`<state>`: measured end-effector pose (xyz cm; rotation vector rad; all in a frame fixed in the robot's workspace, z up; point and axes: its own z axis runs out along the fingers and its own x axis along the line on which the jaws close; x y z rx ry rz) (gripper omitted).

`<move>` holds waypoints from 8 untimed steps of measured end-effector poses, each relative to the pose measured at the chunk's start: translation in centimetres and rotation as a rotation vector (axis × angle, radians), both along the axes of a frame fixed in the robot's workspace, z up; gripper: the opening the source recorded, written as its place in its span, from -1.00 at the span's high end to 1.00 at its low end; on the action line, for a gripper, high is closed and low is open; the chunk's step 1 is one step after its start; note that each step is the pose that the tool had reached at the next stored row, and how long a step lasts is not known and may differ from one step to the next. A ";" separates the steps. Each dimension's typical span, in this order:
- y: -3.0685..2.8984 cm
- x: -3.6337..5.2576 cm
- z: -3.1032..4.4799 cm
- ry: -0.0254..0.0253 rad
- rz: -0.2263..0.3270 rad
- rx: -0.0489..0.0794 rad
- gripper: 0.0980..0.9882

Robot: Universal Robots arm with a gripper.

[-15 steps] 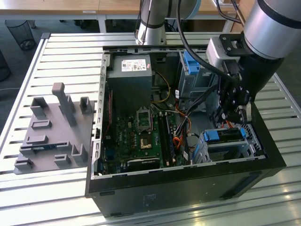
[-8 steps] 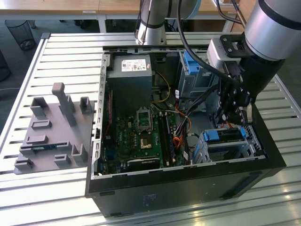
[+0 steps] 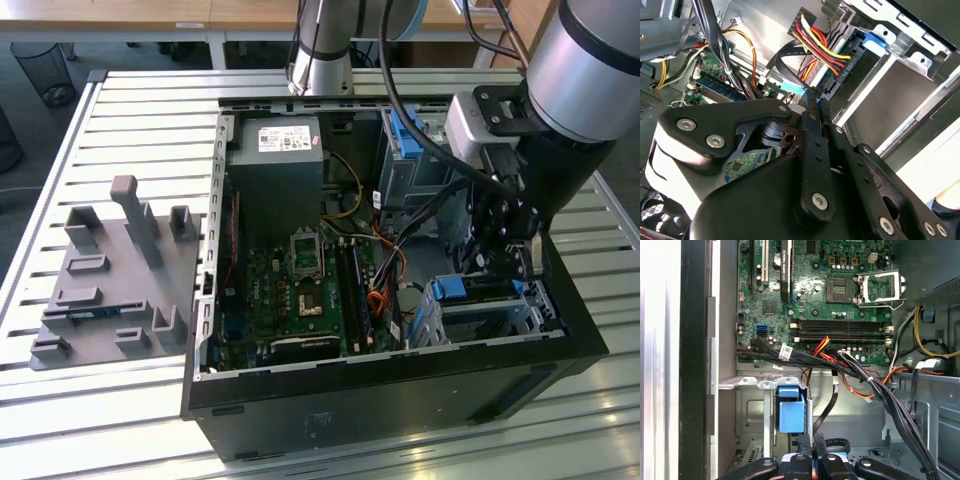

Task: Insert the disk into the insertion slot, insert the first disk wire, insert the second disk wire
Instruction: 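Insert the second disk wire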

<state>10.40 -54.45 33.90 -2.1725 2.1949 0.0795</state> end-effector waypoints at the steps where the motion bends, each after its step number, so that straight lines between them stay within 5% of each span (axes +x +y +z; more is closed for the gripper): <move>1: -0.02 0.01 -0.01 0.0000 0.000 0.000 0.89; 8: -0.44 0.16 -0.09 0.0000 0.000 0.000 0.89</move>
